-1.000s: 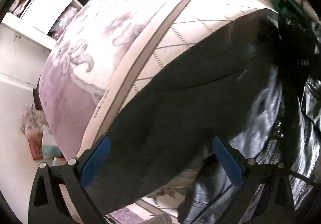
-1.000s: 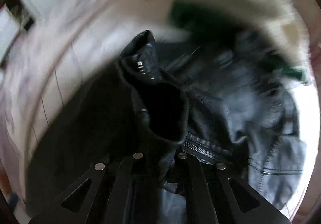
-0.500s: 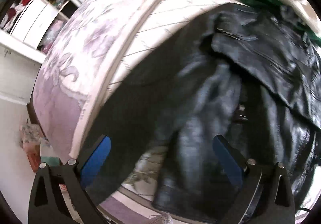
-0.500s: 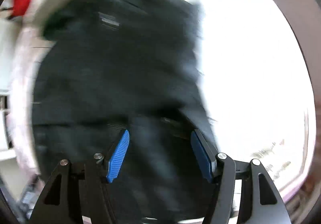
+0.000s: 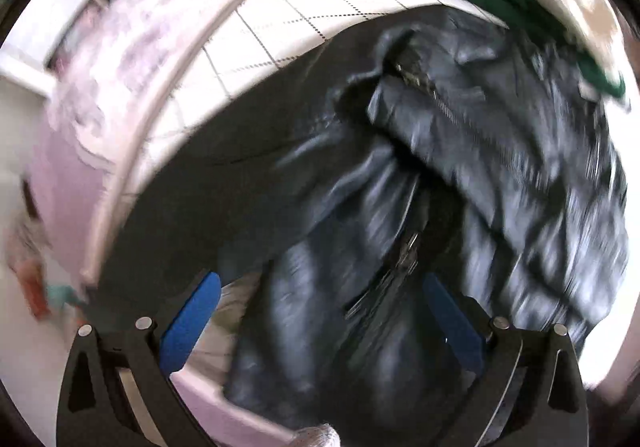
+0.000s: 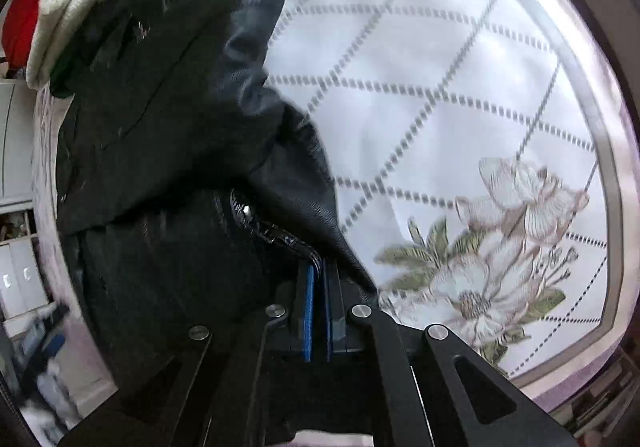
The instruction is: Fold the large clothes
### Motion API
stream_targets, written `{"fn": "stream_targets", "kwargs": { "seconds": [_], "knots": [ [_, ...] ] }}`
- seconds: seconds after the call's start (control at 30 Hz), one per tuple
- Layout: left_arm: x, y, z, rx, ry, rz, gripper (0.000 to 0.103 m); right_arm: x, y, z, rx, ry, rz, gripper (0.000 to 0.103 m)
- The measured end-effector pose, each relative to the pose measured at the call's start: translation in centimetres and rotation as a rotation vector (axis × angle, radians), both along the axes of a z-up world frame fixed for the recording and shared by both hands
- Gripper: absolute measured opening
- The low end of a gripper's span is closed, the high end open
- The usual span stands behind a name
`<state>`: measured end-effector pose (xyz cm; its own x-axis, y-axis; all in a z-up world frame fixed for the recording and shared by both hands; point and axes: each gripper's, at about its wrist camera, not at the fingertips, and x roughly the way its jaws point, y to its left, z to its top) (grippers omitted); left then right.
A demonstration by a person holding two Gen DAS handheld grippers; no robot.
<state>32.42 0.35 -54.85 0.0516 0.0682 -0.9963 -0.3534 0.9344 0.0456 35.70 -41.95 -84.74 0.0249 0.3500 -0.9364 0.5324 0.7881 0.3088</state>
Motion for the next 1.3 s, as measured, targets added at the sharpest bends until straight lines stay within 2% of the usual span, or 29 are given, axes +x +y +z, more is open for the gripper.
{"fn": "stream_targets", "kwargs": {
  "seconds": [0.13, 0.17, 0.2, 0.23, 0.27, 0.3, 0.33, 0.37, 0.4, 0.47, 0.53, 0.63, 0.7, 0.77, 0.8, 0.83, 0.87, 0.9, 0.93, 0.97, 1.13, 1.3],
  "knots": [
    [4.6, 1.8, -2.7, -0.149, -0.012, 0.12, 0.103, -0.6, -2.2, -0.1, 0.026, -0.013, -0.017, 0.007],
    [6.0, 2.1, -3.5, -0.174, -0.026, 0.146, 0.098, 0.2, -2.3, -0.6, 0.035, -0.016, -0.025, 0.007],
    [6.9, 2.2, -3.9, -0.175, -0.037, 0.157, 0.087, 1.1, -1.7, -1.0, 0.037, -0.015, -0.03, 0.007],
    [8.1, 2.3, -4.4, -0.17, -0.05, 0.161, 0.081, 1.6, -1.4, -0.9, 0.037, -0.012, -0.036, 0.007],
    [9.1, 2.4, -4.8, -0.134, -0.047, 0.164, 0.068, 1.8, -0.9, -1.2, 0.03, -0.007, -0.042, 0.007],
    [9.6, 2.5, -5.0, -0.108, -0.05, 0.174, 0.037, 2.4, 0.5, -1.7, 0.014, -0.003, -0.043, 0.007],
    [9.9, 2.6, -4.5, -0.104, -0.09, 0.176, 0.012, 2.5, 1.1, -1.1, 0.003, -0.002, -0.044, 0.007],
    [10.1, 2.6, -3.9, -0.065, -0.107, 0.171, 0.003, 2.4, 1.3, -1.3, -0.014, -0.004, -0.046, 0.007],
    [10.2, 2.8, -3.2, -0.048, -0.133, 0.17, 0.0, 2.1, 1.5, -1.4, -0.028, -0.009, -0.054, 0.007],
    [9.8, 3.9, -1.0, 0.05, -0.214, 0.185, 0.0, 1.8, 2.2, -1.4, -0.037, -0.012, -0.076, 0.007],
    [9.8, 5.5, -0.1, 0.076, -0.256, 0.19, 0.0, 2.2, 3.1, -1.8, -0.047, -0.009, -0.096, 0.005],
    [10.1, 6.1, -1.3, -0.065, -0.202, 0.163, 0.0, 1.2, 3.5, -1.1, -0.064, 0.008, -0.101, 0.005],
    [9.8, 5.2, -1.3, -0.111, -0.187, 0.116, 0.002, 1.5, 3.5, 0.2, -0.069, -0.012, -0.111, 0.007],
    [9.4, 3.7, -0.8, -0.161, -0.189, 0.047, 0.005, 3.6, 3.0, 1.8, -0.074, -0.044, -0.113, 0.008],
    [9.2, 3.0, -0.9, -0.191, -0.18, 0.028, 0.009, 3.7, 3.2, 2.8, -0.086, -0.065, -0.106, 0.009],
    [8.9, 2.7, -1.0, -0.231, -0.148, 0.013, 0.014, 3.7, 3.3, 3.2, -0.093, -0.07, -0.102, 0.015],
    [8.7, 2.5, -1.1, -0.248, -0.136, 0.007, 0.032, 3.8, 3.3, 3.9, -0.096, -0.074, -0.103, 0.025],
    [8.2, 2.6, -1.1, -0.254, -0.133, 0.012, 0.053, 3.9, 3.5, 4.5, -0.094, -0.085, -0.105, 0.03],
    [7.3, 3.0, -0.9, -0.256, -0.138, 0.024, 0.06, 4.0, 3.8, 5.1, -0.096, -0.091, -0.1, 0.036],
    [6.1, 4.0, -0.8, -0.262, -0.152, 0.052, 0.061, 4.3, 4.0, 5.8, -0.098, -0.095, -0.09, 0.037],
    [-1.2, 8.1, 0.1, -0.263, -0.134, 0.207, 0.061, 6.3, 8.0, 7.9, -0.089, -0.098, 0.063, 0.041],
    [-11.6, 12.2, 0.0, -0.213, -0.082, 0.46, 0.06, 6.9, 14.8, 7.7, -0.053, -0.077, 0.238, 0.048]
  ]
}}
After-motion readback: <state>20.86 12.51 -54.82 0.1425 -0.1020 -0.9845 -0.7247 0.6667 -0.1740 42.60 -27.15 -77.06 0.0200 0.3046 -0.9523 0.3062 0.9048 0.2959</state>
